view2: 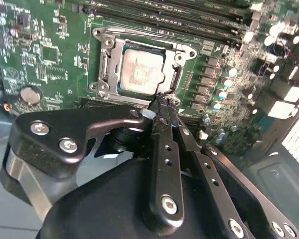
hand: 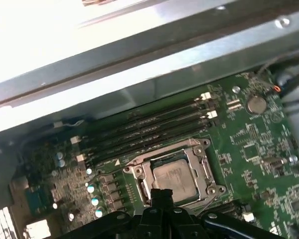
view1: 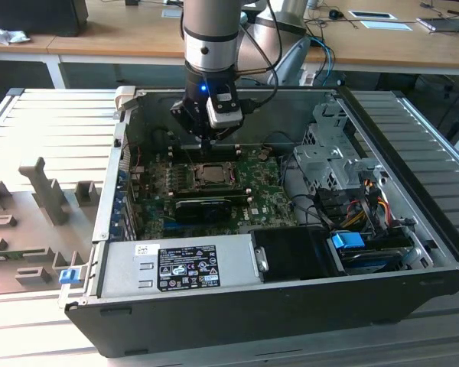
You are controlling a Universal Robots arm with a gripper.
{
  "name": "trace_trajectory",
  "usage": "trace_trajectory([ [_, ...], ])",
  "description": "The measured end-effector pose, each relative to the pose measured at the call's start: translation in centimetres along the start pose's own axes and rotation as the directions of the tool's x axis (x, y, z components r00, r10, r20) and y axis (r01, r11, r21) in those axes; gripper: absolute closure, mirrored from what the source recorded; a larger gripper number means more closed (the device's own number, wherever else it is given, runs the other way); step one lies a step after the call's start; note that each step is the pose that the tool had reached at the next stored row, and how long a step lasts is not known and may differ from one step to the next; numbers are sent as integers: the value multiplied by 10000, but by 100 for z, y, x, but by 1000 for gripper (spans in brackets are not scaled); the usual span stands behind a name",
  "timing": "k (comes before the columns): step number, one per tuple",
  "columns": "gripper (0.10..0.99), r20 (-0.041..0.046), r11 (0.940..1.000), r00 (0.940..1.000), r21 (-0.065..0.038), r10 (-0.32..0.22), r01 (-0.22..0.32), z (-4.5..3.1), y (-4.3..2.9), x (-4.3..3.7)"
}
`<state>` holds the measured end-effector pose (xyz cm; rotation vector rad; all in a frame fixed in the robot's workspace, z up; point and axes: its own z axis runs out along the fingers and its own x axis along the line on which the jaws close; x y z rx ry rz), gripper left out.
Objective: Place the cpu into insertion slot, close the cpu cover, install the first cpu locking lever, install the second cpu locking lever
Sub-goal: 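Install the first cpu locking lever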
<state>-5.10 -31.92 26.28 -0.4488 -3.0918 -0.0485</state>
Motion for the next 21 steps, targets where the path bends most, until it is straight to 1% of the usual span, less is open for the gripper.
trace_trajectory([
  [3,980,-10,9993,9993,6,-377,377,1,-4,14],
  [5,980,-16,9991,9991,-11,-419,419,3,-28,95],
  [6,980,-25,9987,9987,-39,-516,516,9,-32,109],
  [7,980,-36,9966,9966,-31,-829,828,12,-32,109],
  [8,980,-49,9920,9920,-23,-1261,1261,15,-33,109],
  [10,980,-63,9851,9851,-16,-1720,1720,19,-33,109],
  [11,980,-55,9797,9797,-12,-2003,2003,19,-33,109],
  [12,980,-15,9781,9781,-13,-2080,2080,21,-33,108],
  [13,980,45,9775,9775,-11,-2109,2109,21,-34,111],
  [14,980,124,9773,9772,-18,-2118,2119,25,-40,131],
  [15,980,160,9772,9771,-19,-2122,2123,28,-47,153],
  [18,980,184,9769,9768,-26,-2135,2135,39,-66,220],
  [20,980,175,9713,9712,-26,-2378,2379,46,-71,233],
  [21,980,171,9661,9660,-23,-2581,2581,48,-71,234],
])
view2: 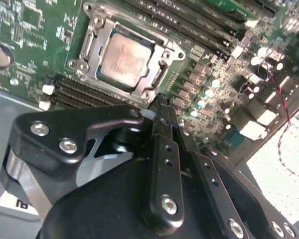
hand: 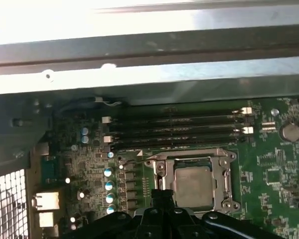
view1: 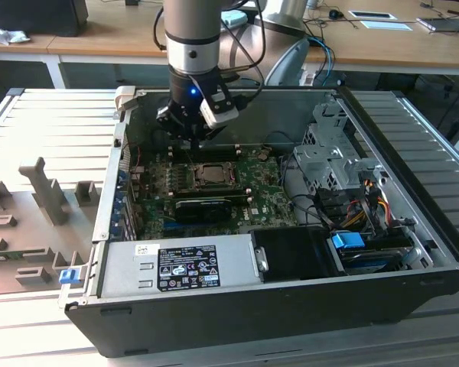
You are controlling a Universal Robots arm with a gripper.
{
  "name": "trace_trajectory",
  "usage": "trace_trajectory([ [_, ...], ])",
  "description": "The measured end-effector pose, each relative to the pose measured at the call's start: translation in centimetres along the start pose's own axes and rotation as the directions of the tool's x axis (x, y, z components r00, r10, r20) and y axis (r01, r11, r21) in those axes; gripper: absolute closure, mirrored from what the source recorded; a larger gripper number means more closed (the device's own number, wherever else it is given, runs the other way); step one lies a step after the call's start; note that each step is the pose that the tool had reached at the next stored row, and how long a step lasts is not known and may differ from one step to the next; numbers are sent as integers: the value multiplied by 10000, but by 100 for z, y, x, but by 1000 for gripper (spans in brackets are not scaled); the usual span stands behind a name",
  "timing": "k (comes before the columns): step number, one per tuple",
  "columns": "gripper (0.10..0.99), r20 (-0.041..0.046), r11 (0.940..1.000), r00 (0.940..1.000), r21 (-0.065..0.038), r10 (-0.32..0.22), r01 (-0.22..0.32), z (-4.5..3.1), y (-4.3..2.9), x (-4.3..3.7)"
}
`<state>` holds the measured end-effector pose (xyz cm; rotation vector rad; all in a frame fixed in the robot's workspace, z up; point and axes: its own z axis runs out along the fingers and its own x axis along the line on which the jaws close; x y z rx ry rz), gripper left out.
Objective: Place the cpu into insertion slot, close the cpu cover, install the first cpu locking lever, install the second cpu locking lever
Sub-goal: 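Install the first cpu locking lever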
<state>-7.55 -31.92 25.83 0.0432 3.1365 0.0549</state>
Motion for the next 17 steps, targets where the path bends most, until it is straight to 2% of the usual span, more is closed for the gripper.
trace_trajectory([
  [2,980,5,9999,9999,-4,-150,150,5,-1,11],
  [11,980,92,9999,9998,-45,-156,157,16,2,380],
  [13,980,95,9999,9998,-46,-157,157,16,27,410],
  [17,980,97,9999,9998,-48,-160,160,22,178,426],
])
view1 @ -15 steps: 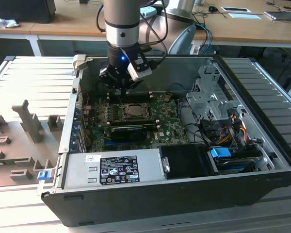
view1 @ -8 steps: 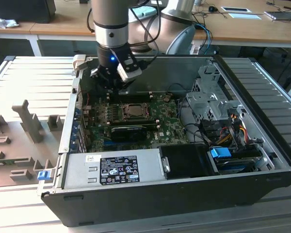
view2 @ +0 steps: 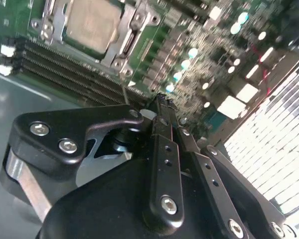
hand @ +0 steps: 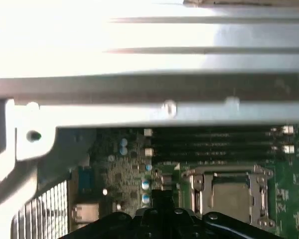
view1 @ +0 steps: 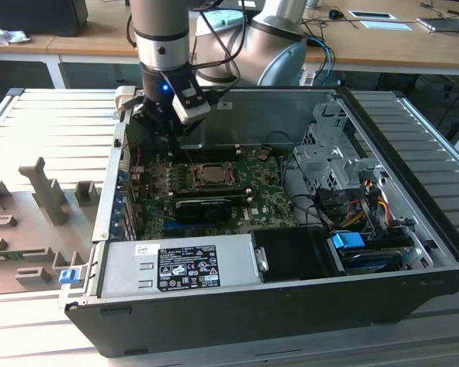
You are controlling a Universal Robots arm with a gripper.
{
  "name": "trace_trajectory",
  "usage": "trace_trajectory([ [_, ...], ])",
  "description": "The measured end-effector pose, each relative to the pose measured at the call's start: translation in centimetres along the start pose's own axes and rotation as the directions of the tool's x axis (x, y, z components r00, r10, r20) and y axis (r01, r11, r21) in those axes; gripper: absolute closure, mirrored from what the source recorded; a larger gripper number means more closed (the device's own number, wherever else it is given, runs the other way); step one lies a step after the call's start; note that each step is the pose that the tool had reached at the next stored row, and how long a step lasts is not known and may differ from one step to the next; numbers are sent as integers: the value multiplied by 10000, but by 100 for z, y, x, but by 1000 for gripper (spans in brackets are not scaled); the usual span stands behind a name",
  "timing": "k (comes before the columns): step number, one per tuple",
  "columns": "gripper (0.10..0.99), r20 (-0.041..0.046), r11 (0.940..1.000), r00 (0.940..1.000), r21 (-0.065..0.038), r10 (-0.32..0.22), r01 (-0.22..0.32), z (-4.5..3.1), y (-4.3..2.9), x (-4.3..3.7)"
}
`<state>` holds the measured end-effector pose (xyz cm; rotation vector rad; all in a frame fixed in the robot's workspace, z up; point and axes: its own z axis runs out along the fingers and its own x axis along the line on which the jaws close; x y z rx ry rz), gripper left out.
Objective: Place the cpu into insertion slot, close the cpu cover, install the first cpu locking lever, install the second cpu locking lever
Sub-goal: 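Install the first cpu locking lever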
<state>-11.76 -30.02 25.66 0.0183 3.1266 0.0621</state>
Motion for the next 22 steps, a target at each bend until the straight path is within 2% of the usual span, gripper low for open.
trace_trajectory([
  [4,980,-3,10000,10000,3,-5,5,2,76,3],
  [22,980,-2,10000,10000,1,-7,7,4,79,-81],
])
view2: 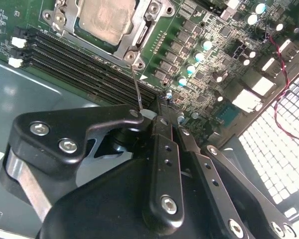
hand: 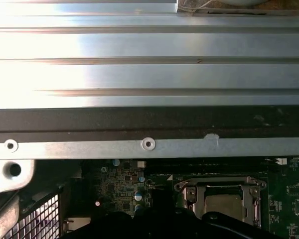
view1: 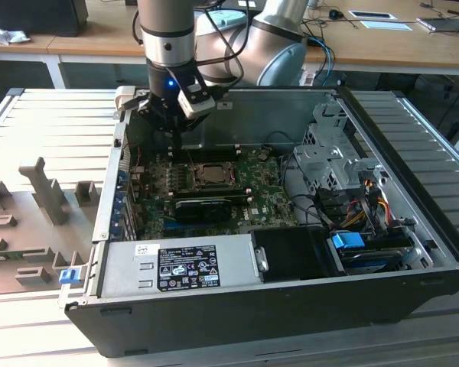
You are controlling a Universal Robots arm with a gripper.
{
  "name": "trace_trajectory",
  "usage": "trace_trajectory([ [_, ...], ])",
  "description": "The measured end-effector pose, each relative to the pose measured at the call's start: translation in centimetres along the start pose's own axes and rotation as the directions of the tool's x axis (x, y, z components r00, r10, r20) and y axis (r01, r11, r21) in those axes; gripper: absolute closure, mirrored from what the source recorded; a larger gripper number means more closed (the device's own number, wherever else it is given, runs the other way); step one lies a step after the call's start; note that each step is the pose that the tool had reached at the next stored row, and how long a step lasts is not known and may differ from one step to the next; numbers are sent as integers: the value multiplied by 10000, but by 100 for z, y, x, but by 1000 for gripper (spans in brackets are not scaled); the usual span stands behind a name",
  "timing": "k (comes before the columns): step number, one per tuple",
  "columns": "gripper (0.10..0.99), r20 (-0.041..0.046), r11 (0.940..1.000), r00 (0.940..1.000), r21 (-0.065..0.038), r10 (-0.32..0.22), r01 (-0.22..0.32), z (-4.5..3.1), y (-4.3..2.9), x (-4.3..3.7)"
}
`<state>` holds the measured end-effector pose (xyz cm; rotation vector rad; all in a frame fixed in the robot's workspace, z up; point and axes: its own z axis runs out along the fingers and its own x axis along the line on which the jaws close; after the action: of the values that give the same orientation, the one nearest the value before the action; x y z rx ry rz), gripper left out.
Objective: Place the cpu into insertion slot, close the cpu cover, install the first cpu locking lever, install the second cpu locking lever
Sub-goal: 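Install the first cpu locking lever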
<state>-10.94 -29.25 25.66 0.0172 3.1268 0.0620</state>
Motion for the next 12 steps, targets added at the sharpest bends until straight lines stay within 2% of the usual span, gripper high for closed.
trace_trajectory([
  [12,980,0,10000,10000,0,0,0,0,0,-25],
])
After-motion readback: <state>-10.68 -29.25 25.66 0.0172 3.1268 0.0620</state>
